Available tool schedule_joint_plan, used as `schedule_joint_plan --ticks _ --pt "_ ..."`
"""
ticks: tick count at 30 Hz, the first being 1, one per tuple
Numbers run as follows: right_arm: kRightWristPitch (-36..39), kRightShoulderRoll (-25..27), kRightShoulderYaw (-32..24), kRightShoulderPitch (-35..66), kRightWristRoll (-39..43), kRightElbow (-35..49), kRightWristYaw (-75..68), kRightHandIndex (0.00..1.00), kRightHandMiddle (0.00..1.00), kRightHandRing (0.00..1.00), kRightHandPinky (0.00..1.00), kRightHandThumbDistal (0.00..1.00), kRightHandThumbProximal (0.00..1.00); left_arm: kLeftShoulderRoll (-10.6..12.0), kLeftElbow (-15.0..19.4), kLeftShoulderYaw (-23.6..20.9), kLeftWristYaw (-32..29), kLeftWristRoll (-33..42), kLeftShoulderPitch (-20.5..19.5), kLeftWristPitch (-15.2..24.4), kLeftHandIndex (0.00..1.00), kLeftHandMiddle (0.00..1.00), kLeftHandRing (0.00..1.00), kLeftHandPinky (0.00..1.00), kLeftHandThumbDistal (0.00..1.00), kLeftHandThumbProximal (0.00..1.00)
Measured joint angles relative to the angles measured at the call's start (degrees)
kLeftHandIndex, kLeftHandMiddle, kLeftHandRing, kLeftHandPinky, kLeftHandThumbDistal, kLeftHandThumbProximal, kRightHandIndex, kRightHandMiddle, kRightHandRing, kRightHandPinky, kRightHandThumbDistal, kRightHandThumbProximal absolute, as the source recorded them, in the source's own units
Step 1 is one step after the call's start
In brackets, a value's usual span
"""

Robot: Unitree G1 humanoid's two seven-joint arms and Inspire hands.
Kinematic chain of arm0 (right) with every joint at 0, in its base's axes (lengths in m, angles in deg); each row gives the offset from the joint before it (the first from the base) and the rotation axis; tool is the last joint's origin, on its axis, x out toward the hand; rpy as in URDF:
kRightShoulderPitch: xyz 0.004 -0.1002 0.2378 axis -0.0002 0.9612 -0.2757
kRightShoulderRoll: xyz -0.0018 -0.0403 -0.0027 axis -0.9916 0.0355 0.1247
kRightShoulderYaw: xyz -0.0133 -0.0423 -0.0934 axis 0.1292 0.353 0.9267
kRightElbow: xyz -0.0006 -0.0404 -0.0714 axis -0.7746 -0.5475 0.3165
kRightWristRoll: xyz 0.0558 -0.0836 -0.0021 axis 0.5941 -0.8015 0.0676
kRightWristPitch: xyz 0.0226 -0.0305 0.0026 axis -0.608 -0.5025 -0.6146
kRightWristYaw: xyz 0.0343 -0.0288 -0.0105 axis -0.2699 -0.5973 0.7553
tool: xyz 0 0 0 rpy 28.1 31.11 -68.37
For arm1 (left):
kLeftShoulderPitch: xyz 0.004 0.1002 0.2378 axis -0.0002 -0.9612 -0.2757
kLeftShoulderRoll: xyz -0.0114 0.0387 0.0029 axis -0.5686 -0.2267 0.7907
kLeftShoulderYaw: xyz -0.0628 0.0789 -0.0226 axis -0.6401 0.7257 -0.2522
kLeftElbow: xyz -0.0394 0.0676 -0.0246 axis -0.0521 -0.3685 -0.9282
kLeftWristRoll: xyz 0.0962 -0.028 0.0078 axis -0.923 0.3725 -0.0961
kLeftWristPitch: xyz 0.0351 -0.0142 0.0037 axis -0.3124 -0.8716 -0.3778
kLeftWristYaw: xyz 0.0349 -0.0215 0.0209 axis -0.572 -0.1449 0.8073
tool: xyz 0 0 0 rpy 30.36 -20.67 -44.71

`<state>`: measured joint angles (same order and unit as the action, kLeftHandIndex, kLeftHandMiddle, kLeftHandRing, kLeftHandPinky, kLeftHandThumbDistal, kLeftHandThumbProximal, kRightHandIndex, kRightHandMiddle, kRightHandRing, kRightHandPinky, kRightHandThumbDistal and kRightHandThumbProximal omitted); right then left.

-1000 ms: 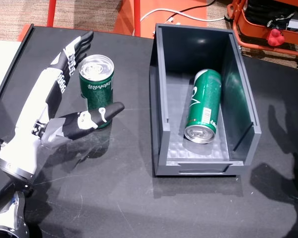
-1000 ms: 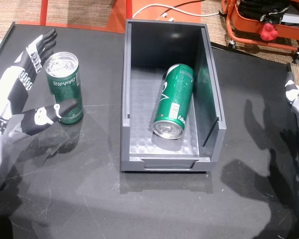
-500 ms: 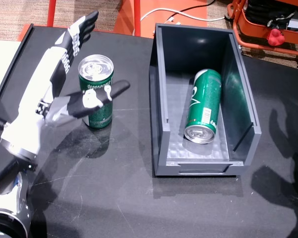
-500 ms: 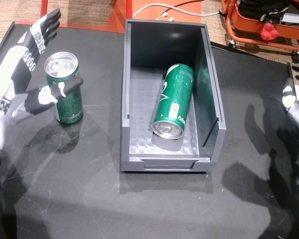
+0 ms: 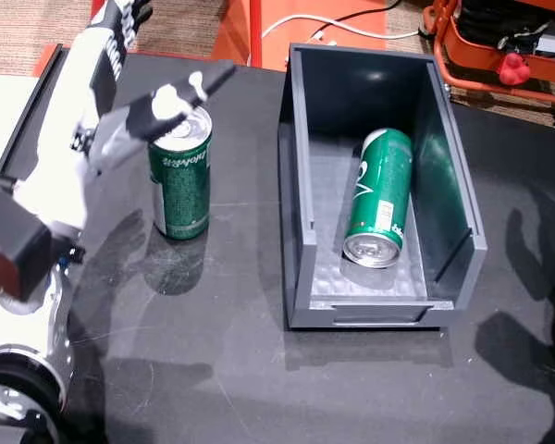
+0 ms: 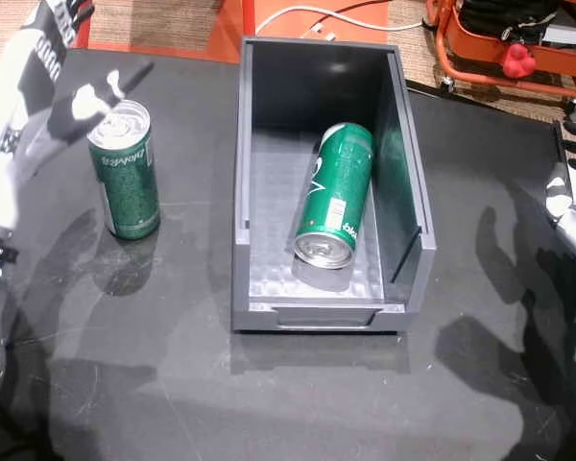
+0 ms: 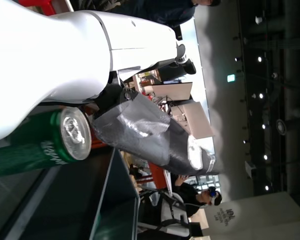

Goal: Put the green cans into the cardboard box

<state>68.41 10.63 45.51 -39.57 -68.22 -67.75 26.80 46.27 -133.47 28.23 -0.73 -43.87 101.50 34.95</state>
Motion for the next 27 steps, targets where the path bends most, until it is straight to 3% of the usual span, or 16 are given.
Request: schedule_joint_plan --ticks 7,13,16,24,27 --pt "0.0 0.0 -0.76 1.06 0.18 0.0 0.06 0.77 0.76 0.79 0.82 0.54 0.62 0.81 -1.92 0.01 -0.24 0.04 1.1 -5.74 1.0 1.0 1.0 0.98 1.0 0.33" --pt "0.01 0.0 -1.06 1.28 0.48 0.0 0.22 0.78 0.76 0.8 0.82 0.54 0.65 1.44 -2.63 0.44 0.89 -0.69 1.08 -7.77 1.0 1.0 1.0 1.0 1.0 0.33" --pt "0.37 0.01 -1.12 1.45 0.57 0.01 0.23 0.77 0.75 0.8 0.82 0.46 0.58 1.78 -2.63 0.13 -1.08 -0.45 1.04 -8.95 1.0 1.0 1.0 1.0 1.0 0.3" --pt "2.26 0.01 -2.8 1.8 2.45 0.03 3.3 0.81 0.77 0.8 0.83 0.47 0.56 2.86 -2.91 -0.58 -3.56 -0.22 0.33 -12.39 1.0 1.0 1.0 1.0 1.0 0.32" --pt "2.33 0.02 -3.61 1.91 2.77 0.03 4.98 0.81 0.78 0.8 0.82 0.42 0.54 2.56 -3.03 -0.32 -3.56 -0.66 0.1 -12.79 1.0 1.0 1.0 1.0 1.0 0.33"
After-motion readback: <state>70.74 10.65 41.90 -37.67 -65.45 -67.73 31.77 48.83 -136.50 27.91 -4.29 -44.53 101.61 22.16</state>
